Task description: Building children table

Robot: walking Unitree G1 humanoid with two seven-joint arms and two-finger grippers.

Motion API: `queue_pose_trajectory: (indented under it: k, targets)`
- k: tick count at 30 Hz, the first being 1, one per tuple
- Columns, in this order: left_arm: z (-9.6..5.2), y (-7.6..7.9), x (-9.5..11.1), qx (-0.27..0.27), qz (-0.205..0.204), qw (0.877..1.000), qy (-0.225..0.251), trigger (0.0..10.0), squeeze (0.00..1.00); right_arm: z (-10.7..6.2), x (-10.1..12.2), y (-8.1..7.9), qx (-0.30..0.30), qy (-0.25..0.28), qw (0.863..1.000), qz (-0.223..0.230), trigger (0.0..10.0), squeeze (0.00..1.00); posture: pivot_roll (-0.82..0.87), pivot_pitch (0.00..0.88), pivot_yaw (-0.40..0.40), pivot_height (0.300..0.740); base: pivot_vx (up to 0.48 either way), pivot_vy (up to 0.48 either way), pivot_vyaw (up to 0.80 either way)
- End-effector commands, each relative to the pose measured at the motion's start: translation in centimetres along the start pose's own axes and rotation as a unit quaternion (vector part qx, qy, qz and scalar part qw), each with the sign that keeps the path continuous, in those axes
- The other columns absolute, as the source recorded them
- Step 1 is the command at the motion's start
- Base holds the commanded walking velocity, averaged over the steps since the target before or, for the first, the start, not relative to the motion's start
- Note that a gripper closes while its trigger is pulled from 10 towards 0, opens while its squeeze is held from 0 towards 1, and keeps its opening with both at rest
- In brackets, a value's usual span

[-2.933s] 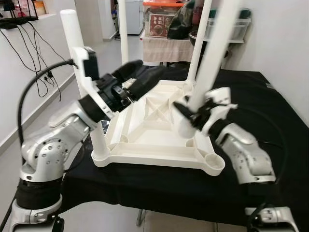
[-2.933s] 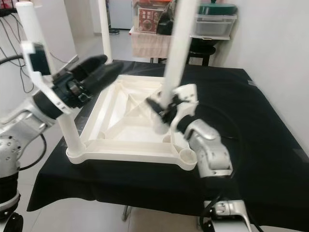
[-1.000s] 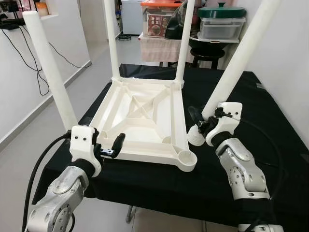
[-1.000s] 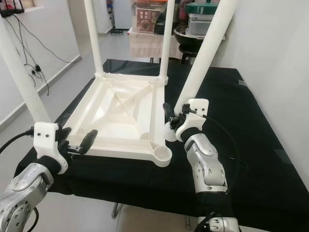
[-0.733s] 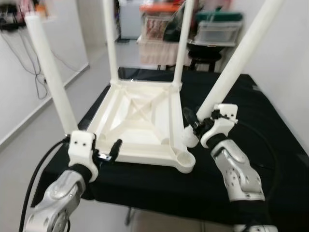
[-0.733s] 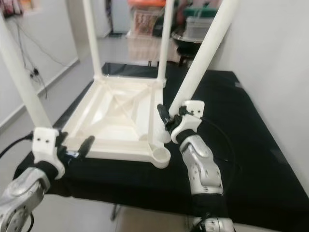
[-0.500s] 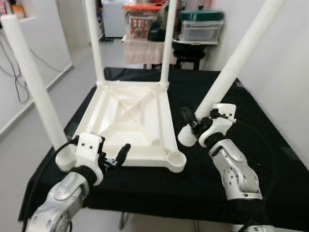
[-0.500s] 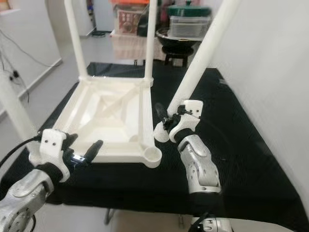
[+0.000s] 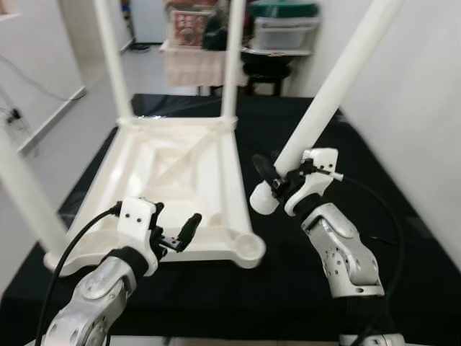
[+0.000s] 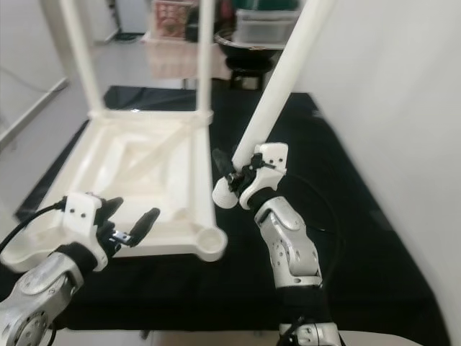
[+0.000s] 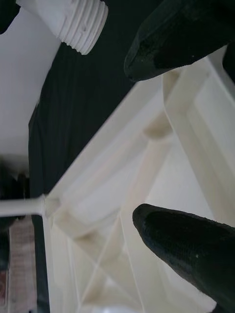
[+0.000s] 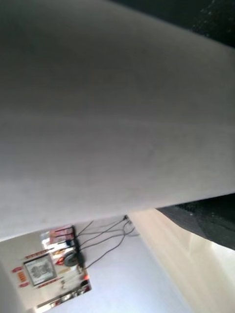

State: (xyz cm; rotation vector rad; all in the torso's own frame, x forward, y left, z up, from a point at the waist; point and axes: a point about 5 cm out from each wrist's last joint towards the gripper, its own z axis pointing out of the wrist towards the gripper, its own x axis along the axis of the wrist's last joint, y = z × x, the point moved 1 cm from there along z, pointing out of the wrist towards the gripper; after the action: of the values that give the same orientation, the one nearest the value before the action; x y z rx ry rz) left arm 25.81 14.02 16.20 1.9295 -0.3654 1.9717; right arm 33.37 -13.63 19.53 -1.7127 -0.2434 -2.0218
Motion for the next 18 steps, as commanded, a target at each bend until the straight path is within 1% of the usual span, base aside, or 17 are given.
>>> queue_pose_trajectory:
  k: [1,2,3,4,6,8,9,11,13,15,16,17,18]
  targets:
    - [-0.4,0.1,-0.1,0.004,0.0,1.0,-0.002,10.0,0.0,0.2,0.4,-1.4,0.043,0.006,0.999,-0.002,10.0,0.0,0.04,0.0,-0.032,0.74,0.0,0.0,0.0]
    - [-0.4,0.0,-0.3,0.007,-0.001,1.0,-0.004,10.0,0.0,0.1,0.3,-1.8,0.06,0.004,0.998,-0.005,10.0,0.0,0.04,0.0,-0.032,0.74,0.0,0.0,0.0]
    - [-0.6,0.1,-0.5,0.009,0.001,1.0,-0.009,10.0,0.0,-0.2,0.2,-2.5,0.097,-0.002,0.995,-0.011,10.0,0.0,0.04,0.0,-0.032,0.74,0.0,0.0,0.0]
    - [-0.6,0.1,-0.7,0.01,0.004,1.0,-0.012,10.0,0.0,-0.4,0.1,-3.0,0.121,-0.006,0.993,-0.015,10.0,0.0,0.04,0.0,-0.032,0.74,0.0,0.0,0.0]
    - [-0.6,0.1,-0.7,0.01,0.004,1.0,-0.012,10.0,0.0,-0.4,0.1,-3.0,0.121,-0.006,0.993,-0.015,10.0,0.0,0.04,0.0,-0.032,0.74,0.0,0.0,0.0]
    - [-1.1,0.5,-1.1,0.008,0.006,1.0,-0.019,10.0,0.0,-1.2,-0.3,-4.4,0.194,-0.028,0.98,-0.041,10.0,0.0,0.04,0.0,-0.033,0.74,0.0,0.0,0.0]
    - [-1.4,0.7,-1.2,0.008,0.006,1.0,-0.022,10.0,0.0,-1.5,-0.6,-4.8,0.215,-0.04,0.975,-0.052,10.0,0.0,0.04,0.0,-0.034,0.74,0.0,0.0,0.0]
    - [-1.8,1.0,-1.4,0.008,0.007,1.0,-0.027,10.0,0.0,-1.7,-1.1,-5.1,0.234,-0.059,0.968,-0.069,10.0,0.0,0.05,0.0,-0.037,0.74,0.0,0.0,0.0]
    - [-1.8,1.0,-1.4,0.008,0.007,1.0,-0.027,10.0,0.0,-1.7,-1.1,-5.1,0.234,-0.059,0.968,-0.069,10.0,0.0,0.05,0.0,-0.037,0.74,0.0,0.0,0.0]
    - [-2.4,1.4,-1.7,0.012,0.015,0.999,-0.033,10.0,0.0,-1.7,-1.3,-5.4,0.252,-0.064,0.963,-0.074,10.0,0.0,0.06,0.0,-0.042,0.74,0.0,0.0,0.0]
    - [-3.2,2.0,-1.9,0.01,0.025,0.999,-0.042,10.0,0.0,-1.8,-1.5,-5.9,0.285,-0.071,0.952,-0.082,10.0,0.0,0.07,0.0,-0.046,0.74,0.0,0.0,0.8]
    - [-3.2,2.0,-1.9,0.01,0.025,0.999,-0.042,10.0,0.0,-1.8,-1.5,-5.9,0.285,-0.071,0.952,-0.082,10.0,0.0,0.07,0.0,-0.046,0.74,0.0,0.0,0.8]
    - [-3.4,2.2,-2.0,0.005,0.028,0.999,-0.044,10.0,0.0,-2.0,-1.6,-6.1,0.3,-0.074,0.948,-0.082,10.0,0.0,0.07,0.0,-0.046,0.74,0.0,0.0,0.8]
